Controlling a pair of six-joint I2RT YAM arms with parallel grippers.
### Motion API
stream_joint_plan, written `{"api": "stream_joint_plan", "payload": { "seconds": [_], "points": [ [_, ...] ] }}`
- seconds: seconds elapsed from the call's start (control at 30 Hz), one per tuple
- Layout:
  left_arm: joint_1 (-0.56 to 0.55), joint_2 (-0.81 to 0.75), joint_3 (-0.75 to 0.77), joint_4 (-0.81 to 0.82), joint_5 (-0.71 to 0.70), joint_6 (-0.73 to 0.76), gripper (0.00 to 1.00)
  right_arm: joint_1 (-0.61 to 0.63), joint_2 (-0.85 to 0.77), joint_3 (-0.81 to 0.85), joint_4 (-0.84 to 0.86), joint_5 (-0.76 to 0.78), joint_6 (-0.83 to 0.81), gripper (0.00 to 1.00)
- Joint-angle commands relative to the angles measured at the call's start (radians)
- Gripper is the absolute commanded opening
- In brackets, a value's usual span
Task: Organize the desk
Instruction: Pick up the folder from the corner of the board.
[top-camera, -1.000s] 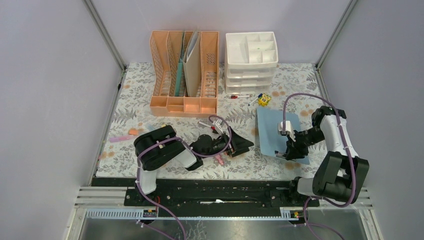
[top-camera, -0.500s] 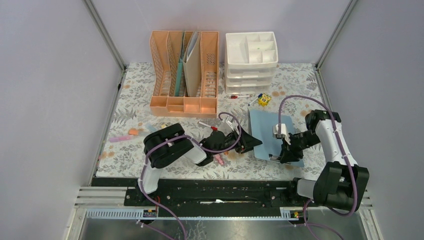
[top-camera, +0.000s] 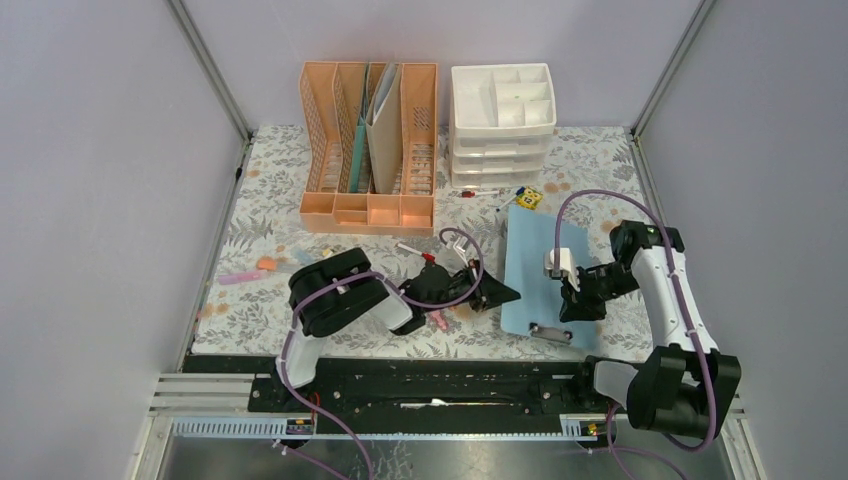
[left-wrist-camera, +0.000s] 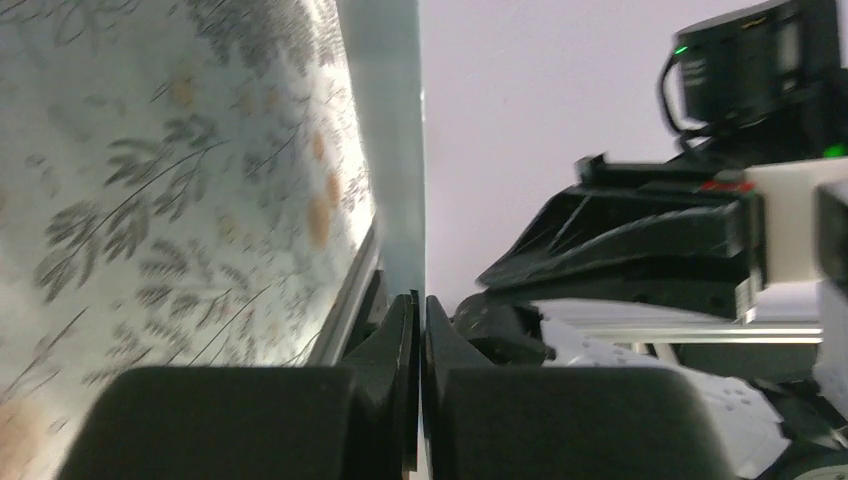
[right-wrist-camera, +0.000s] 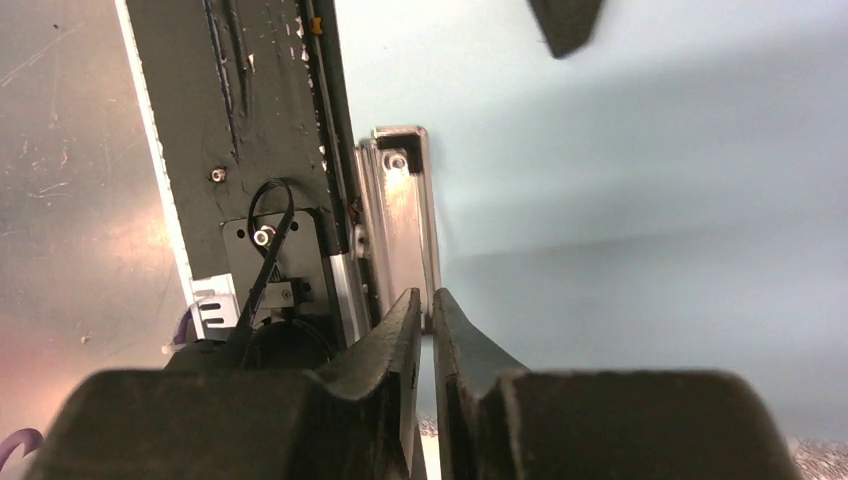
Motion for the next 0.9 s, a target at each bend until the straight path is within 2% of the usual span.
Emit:
{"api": "stream_joint_plan", "payload": {
  "seconds": [0.0,0.2,0.23,0.27,0.4,0.5,0.67,0.87],
  "points": [
    [-0.005,-0.115,-0.067,0.069,0.021,0.078,0.00,0.008,-0.039,0.062,-0.038,-0.035,0.049,0.16],
    [-0.004,-0.317,-0.158,-0.137,0.015,0.302,0.00,0.007,-0.081,0.171,-0.038,-0.035,0.049,0.16],
    [-0.003,-0.356,-0.168,-0.186,0.017,0.349,0.00,0.008,-0.077,0.196,-0.040,-0.118,0.159,0.77],
    [0.000,-0.400,-0.177,-0.236,0.021,0.394,0.00,0.008,-0.072,0.225,-0.041,-0.168,0.219,0.86],
    [0.027,-0.577,-0.165,-0.558,0.062,0.591,0.00,0.007,0.007,0.331,-0.042,-0.233,0.287,0.92],
    [0.094,-0.699,-0.151,-0.785,0.148,0.708,0.00,0.007,0.083,0.425,-0.040,-0.276,0.336,0.99],
    [0.213,-0.867,-0.133,-1.065,0.274,0.870,0.00,0.008,0.171,0.570,0.001,-0.308,0.414,1.00],
    [0.231,-0.981,-0.063,-1.304,0.305,0.997,0.00,0.026,0.300,0.682,0.018,-0.328,0.450,1.00]
  ]
}}
